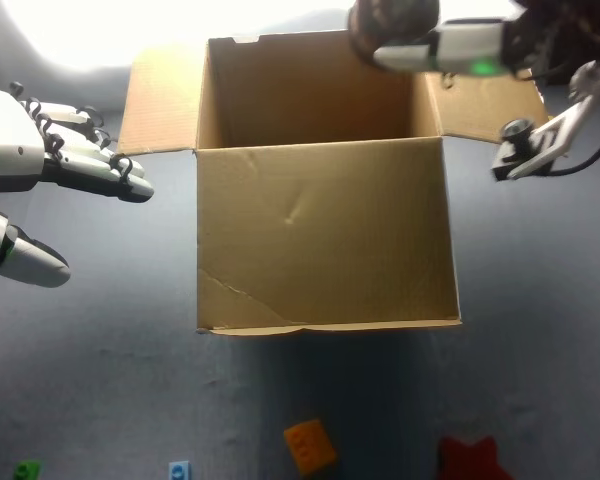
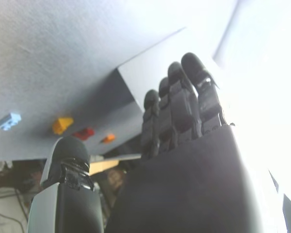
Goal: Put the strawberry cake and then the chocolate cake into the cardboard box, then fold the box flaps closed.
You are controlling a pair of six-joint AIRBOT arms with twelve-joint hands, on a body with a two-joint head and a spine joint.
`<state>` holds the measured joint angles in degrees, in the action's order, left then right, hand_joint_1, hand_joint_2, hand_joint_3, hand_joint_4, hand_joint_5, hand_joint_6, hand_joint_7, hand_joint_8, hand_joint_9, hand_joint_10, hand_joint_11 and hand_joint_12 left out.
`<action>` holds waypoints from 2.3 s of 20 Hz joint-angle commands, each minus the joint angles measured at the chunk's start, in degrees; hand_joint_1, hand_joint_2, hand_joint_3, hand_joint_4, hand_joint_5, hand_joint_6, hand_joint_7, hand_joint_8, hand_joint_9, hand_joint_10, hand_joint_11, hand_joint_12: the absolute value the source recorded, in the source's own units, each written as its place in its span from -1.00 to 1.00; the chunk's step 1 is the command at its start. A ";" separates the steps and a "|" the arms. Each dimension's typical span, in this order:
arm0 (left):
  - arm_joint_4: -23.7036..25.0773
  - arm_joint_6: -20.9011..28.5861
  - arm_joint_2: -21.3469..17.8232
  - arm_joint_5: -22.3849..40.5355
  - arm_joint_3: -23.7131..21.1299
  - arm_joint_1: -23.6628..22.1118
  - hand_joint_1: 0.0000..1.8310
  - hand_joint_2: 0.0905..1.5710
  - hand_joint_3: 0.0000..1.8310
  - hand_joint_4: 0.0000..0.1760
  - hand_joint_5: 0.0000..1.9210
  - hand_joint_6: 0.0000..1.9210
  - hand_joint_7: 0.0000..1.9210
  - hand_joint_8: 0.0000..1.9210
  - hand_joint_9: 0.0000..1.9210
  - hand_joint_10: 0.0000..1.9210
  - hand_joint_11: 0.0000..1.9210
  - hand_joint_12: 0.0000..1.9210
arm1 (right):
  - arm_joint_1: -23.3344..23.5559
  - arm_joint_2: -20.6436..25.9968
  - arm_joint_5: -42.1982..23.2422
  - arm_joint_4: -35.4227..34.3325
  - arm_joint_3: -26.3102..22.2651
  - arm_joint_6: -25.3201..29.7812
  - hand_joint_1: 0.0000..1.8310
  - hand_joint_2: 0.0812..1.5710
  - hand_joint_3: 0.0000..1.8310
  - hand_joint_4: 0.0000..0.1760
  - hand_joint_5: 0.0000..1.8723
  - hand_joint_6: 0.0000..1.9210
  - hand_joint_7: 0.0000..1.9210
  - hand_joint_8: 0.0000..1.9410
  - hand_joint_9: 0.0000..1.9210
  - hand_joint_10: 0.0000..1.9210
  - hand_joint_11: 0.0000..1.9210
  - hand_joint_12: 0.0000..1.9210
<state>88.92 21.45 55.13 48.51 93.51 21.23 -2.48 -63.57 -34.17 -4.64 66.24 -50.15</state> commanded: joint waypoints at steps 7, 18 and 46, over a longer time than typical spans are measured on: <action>-3.78 0.17 -0.32 0.70 0.03 -0.48 -0.66 0.47 -1.00 -0.91 -0.78 -0.99 -0.77 -0.99 -0.71 -0.99 -1.00 -0.07 | -3.07 -2.63 -8.05 1.66 2.83 -0.99 0.45 0.51 -1.00 -1.00 -0.10 0.33 -0.20 0.36 -0.29 0.54 -0.46 0.82; -3.78 0.10 -0.31 0.53 0.02 -0.39 -0.68 0.48 -1.00 -0.88 -0.78 -1.00 -0.77 -1.00 -0.71 -1.00 -1.00 -0.07 | -6.19 -7.47 -10.74 -0.57 7.08 -2.09 0.13 0.34 -1.00 -1.00 -0.62 -0.46 -0.39 -0.66 -0.55 0.12 -0.89 0.86; -4.07 1.46 -0.91 1.15 -0.82 -10.92 -1.00 0.60 -1.00 -0.69 -0.86 -1.00 -0.77 -1.00 -0.75 -1.00 -1.00 -0.21 | -11.83 22.18 3.38 -11.29 -12.77 -5.03 -1.00 0.46 -0.93 -1.00 -1.00 -1.00 -0.96 -0.99 -1.00 -1.00 -1.00 -1.00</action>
<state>88.75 22.76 54.94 48.93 92.58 10.87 -15.14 -41.87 -24.77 -16.36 53.54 -55.33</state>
